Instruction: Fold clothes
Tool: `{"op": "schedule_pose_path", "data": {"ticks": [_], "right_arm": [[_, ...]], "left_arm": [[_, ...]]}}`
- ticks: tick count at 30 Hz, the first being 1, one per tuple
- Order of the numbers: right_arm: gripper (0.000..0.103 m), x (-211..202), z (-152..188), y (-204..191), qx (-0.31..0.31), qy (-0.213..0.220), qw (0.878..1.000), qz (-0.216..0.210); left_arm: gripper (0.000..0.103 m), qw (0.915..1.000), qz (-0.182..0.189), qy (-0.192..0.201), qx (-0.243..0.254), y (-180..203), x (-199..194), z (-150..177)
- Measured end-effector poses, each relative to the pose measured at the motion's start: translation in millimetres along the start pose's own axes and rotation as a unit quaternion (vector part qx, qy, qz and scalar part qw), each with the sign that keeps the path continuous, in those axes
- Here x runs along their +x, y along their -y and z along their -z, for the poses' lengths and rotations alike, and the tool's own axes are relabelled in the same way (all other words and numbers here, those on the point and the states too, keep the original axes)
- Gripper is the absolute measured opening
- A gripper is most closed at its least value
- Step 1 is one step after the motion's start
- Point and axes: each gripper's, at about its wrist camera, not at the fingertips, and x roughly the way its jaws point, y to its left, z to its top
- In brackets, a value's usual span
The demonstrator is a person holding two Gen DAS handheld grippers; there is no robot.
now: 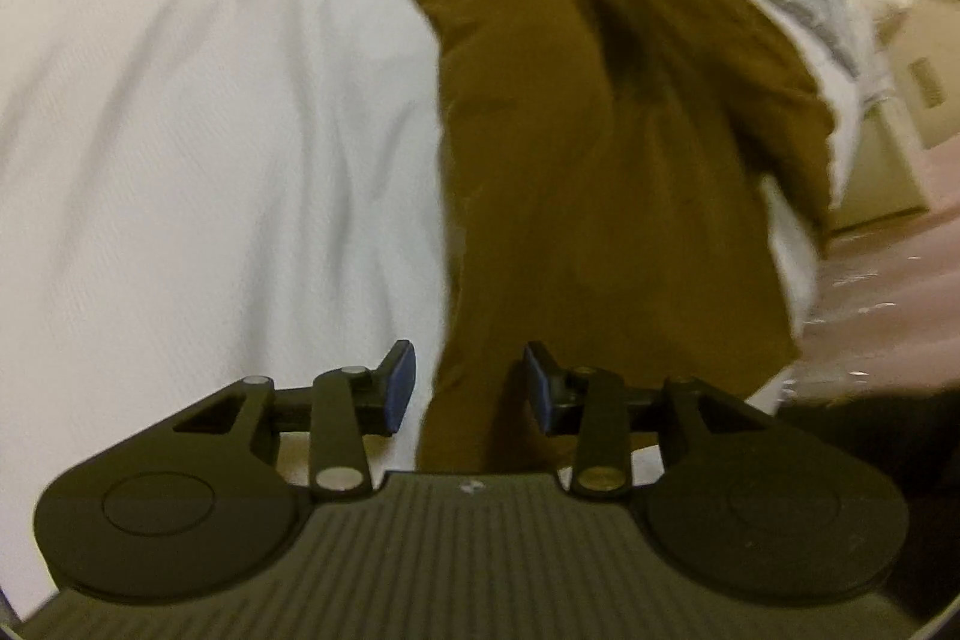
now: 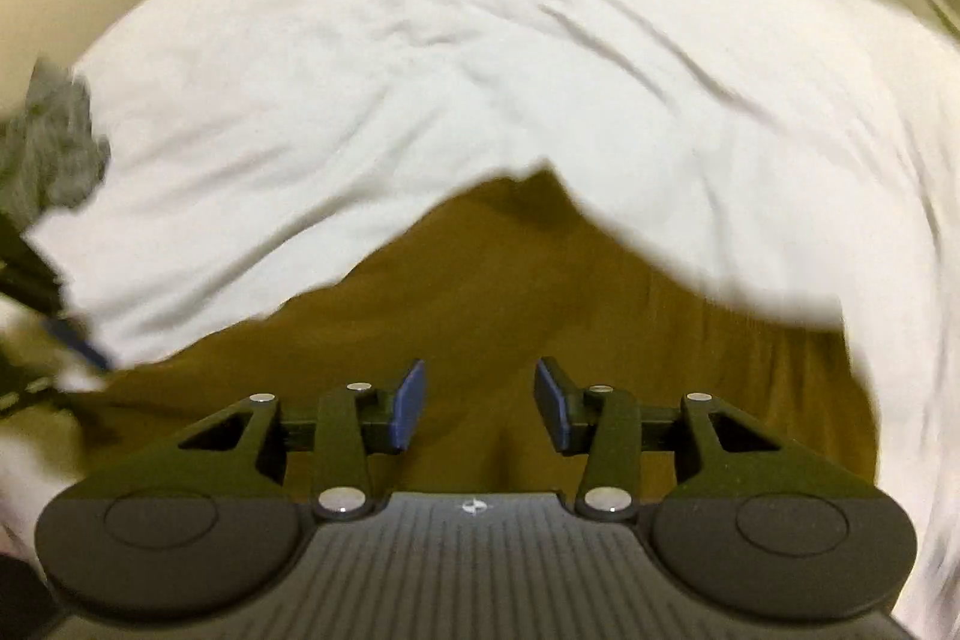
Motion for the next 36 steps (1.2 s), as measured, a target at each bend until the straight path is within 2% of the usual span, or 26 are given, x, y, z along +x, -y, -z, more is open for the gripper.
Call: {"op": "schedule_pose_path", "data": {"ticks": [3,4,5,6,10,11,13,14,16,19,21,22,25,29,33,36], "right_arm": [[0.044,43.8,-42.8,32.6,-0.072,-0.006,0.997,-0.021],[0.044,58.3,-53.9,40.6,-0.088,-0.009,0.996,-0.027],[0.046,72.8,-64.7,48.2,-0.103,-0.012,0.994,-0.033],[0.048,87.5,-73.8,53.3,-0.118,-0.015,0.992,-0.041],[0.047,137.2,-93.3,62.4,-0.148,-0.051,0.984,-0.087],[0.037,144.9,-93.8,62.4,-0.146,-0.064,0.982,-0.106],[0.028,151.6,-92.4,61.5,-0.153,-0.080,0.978,-0.117],[0.023,150.3,-94.0,64.5,-0.158,-0.076,0.977,-0.119],[0.021,144.0,-97.7,78.0,-0.137,-0.055,0.982,-0.118],[0.021,138.9,-100.6,101.0,-0.085,-0.025,0.990,-0.112],[0.021,149.8,-92.0,96.5,-0.096,-0.037,0.989,-0.105],[0.022,150.4,-89.5,93.3,-0.100,-0.032,0.990,-0.095],[0.040,145.7,-86.8,88.7,-0.096,-0.010,0.993,-0.066],[0.044,115.3,-81.2,83.7,-0.082,0.032,0.995,-0.038],[0.043,78.4,-51.7,71.6,-0.050,0.048,0.996,-0.058],[0.043,59.7,-9.5,55.9,-0.038,0.030,0.997,-0.067]], "left_arm": [[0.029,0.9994,-0.022,0.003,-0.027,6.1,7.5,3.8],[0.022,0.9990,-0.029,0.003,-0.034,8.2,9.4,4.1],[0.010,0.9986,-0.035,0.002,-0.040,9.8,11.1,4.2],[0.007,0.9981,-0.041,0.000,-0.046,11.4,12.7,4.3],[0.001,0.9971,-0.051,-0.003,-0.056,12.5,12.2,5.5],[0.001,0.9966,-0.055,0.003,-0.062,11.1,7.3,5.8],[0.001,0.9947,-0.066,0.022,-0.075,8.9,-5.7,6.9],[0.000,0.9930,-0.074,0.033,-0.086,8.5,-10.6,6.1],[0.000,0.9892,-0.074,0.043,-0.119,1.2,-12.5,9.6],[0.000,0.9883,-0.072,0.021,-0.133,-7.2,4.3,11.9],[0.003,0.9861,-0.074,0.017,-0.147,-12.0,8.4,9.6],[0.005,0.9857,-0.076,0.017,-0.150,-12.9,7.8,8.6],[0.007,0.9836,-0.097,0.019,-0.151,-13.3,1.6,10.9],[0.007,0.9794,-0.125,0.035,-0.154,-14.8,-17.2,11.5],[0.007,0.9804,-0.127,0.061,-0.137,-3.2,-28.7,4.6],[0.007,0.9851,-0.115,0.051,-0.117,1.8,-21.0,6.5]]}}
